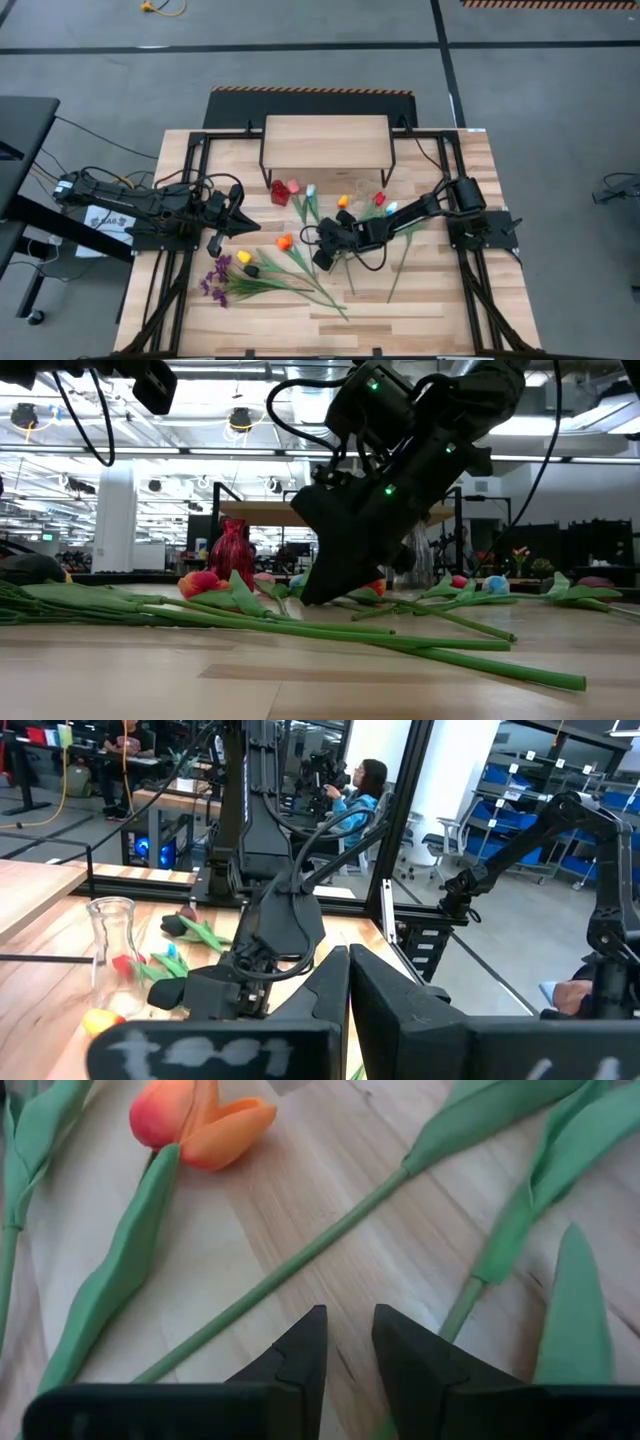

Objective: Pick and place flowers into a vace then onto a shelf
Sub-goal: Put the left white flower into the red flower vase

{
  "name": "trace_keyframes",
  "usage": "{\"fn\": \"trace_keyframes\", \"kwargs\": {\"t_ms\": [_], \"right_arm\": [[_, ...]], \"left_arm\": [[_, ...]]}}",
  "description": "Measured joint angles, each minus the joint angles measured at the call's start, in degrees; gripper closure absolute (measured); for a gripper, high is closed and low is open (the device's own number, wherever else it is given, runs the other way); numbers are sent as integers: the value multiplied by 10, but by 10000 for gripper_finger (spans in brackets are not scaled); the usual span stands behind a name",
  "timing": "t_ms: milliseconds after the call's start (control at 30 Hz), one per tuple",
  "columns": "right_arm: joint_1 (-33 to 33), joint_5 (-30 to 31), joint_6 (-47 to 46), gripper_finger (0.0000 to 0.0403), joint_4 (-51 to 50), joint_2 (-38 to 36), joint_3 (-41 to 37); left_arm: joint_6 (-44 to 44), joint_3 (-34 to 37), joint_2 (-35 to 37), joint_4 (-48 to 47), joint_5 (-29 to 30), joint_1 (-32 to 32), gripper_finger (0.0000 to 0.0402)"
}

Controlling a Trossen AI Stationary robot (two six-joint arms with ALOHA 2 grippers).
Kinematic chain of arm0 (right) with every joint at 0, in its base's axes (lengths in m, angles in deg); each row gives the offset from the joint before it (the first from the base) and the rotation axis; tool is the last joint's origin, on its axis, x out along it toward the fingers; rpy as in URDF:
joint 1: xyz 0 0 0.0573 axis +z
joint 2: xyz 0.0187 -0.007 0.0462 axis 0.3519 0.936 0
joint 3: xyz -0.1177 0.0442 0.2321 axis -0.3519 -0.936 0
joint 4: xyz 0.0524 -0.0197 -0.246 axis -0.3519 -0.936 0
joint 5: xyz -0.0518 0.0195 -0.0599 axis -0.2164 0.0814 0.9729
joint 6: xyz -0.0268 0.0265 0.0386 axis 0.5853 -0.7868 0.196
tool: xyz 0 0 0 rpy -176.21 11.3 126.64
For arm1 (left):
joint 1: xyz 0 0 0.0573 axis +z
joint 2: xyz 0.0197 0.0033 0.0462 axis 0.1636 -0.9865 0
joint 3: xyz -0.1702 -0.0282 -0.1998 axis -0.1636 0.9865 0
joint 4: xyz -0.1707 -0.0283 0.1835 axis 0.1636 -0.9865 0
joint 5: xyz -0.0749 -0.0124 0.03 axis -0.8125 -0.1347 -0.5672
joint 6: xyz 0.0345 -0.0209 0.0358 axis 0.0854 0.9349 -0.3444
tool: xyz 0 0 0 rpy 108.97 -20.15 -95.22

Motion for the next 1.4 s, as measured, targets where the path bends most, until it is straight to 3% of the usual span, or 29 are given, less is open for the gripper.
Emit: {"fn": "trace_keyframes", "kwargs": {"t_ms": [267, 467, 767, 1200, 1300, 1400], "right_arm": [[4, -4, 42, 321, -18, -58, -7], [5, 28, 50, 321, -33, -91, -6], [-3, 31, 40, 321, -69, -64, -8], [-9, 39, 10, 322, -45, 2, 2], [-7, 40, 8, 339, -47, 1, 2], [-6, 39, -2, 383, -47, 0, 1]], "left_arm": [[-1, 0, 0, 0, 0, 0, 401], [-3, 0, 0, 0, 0, 0, 401], [-4, 0, 0, -1, 0, 0, 401], [-3, 0, 0, -5, 0, 0, 401], [-3, 0, 0, -4, 0, 0, 401], [0, 0, 0, -4, 0, 0, 401]]}}
